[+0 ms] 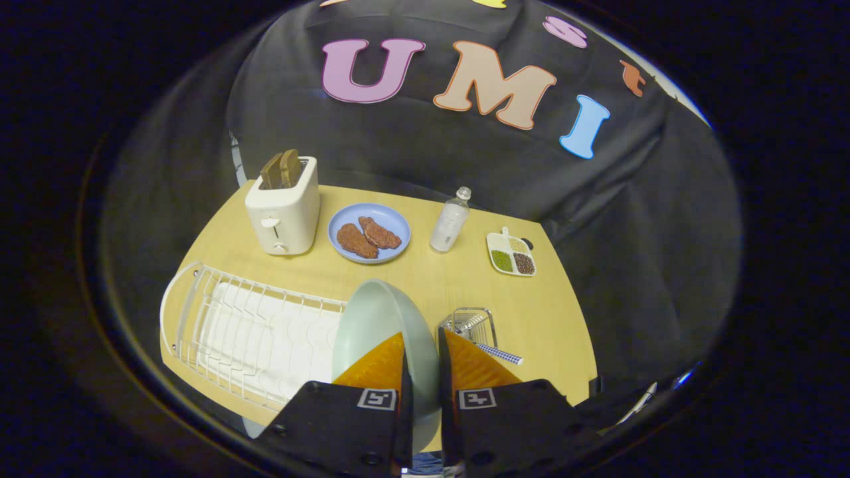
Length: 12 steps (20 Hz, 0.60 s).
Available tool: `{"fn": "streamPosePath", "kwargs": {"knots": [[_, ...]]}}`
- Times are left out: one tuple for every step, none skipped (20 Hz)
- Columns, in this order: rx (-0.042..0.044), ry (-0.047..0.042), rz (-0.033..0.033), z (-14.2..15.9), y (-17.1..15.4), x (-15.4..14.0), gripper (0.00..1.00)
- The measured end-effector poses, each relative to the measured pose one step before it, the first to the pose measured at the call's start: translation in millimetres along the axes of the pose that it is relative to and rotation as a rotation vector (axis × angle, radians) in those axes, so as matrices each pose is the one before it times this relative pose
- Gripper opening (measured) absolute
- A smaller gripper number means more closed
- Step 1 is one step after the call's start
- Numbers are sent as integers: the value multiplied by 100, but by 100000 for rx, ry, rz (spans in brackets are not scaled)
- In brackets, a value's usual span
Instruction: Take the plate from the dish rack, then take the spoon from the basket and place it into the plate.
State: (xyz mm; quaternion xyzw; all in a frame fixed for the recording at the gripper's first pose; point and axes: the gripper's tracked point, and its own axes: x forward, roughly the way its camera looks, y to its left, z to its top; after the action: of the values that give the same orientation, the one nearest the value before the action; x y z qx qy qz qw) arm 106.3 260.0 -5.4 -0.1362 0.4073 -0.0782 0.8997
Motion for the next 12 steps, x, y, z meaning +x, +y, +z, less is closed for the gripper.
{"fn": "streamPosePath", "kwargs": {"knots": [[2078, -304, 2956, 146, -184, -283, 20], [2492, -58, 3318, 101, -229, -303, 20], [2986, 198, 3363, -143, -359, -359, 20], [3162, 338, 3507, -166, -422, -572, 20], [2976, 341, 3663, -422, -586, -497, 20], [2353, 715, 3979, -505, -467, -612, 20], [2315, 520, 3810, -656, -687, -649, 20], [1915, 452, 3880, -678, -605, -734, 20], [2236, 137, 3566, -793, -770, -541, 20], [2049, 77, 3524, -681, -864, -686, 20], [2019, -197, 3607, -701, -864, -780, 20], [2339, -672, 2982, -517, -945, -726, 20]]}}
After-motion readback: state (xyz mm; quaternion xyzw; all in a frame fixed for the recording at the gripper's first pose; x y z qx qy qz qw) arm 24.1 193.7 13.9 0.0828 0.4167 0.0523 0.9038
